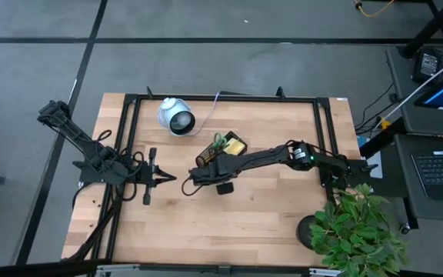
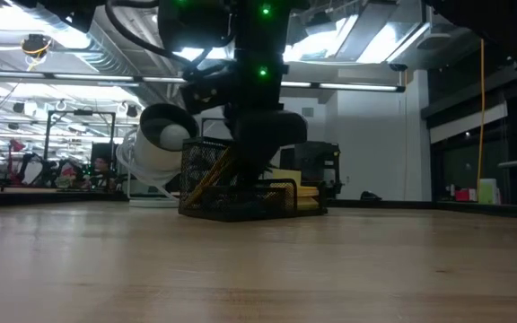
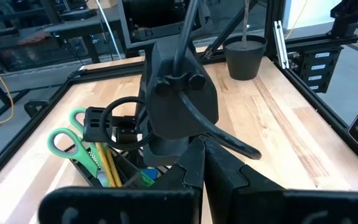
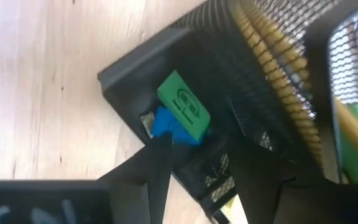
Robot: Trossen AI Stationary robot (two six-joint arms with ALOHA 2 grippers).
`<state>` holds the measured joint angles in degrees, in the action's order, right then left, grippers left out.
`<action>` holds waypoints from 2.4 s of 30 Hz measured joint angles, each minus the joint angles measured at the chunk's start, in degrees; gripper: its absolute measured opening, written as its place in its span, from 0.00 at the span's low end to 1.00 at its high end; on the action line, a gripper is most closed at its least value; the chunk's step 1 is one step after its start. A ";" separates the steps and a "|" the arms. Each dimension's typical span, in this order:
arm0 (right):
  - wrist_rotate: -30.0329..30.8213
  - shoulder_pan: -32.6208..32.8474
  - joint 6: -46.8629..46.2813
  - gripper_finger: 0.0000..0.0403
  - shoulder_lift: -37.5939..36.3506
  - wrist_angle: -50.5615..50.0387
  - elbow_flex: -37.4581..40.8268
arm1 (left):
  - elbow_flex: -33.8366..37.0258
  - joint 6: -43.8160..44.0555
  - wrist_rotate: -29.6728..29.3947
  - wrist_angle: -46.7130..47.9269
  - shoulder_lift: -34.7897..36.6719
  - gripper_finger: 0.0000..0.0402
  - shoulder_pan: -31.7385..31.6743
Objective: Pick and place office supplies into organizer
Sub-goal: Return to Home Position
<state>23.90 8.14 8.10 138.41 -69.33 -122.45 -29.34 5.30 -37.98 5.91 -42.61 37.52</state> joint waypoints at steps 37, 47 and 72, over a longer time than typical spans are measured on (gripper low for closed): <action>3.45 4.90 -8.95 0.01 -29.03 12.07 16.33 | 0.01 -17.03 11.38 2.36 12.40 0.00 -5.69; 1.44 4.91 -9.16 0.01 -49.92 44.66 51.64 | 12.64 -16.59 12.93 -7.38 20.93 0.00 -12.39; -12.07 -4.66 -6.26 0.02 -78.99 70.05 81.32 | 22.31 -16.99 21.34 -4.27 42.59 0.00 -23.48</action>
<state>11.84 3.49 1.84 59.42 0.72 -41.13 -7.04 -11.69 -16.64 1.64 -0.02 14.03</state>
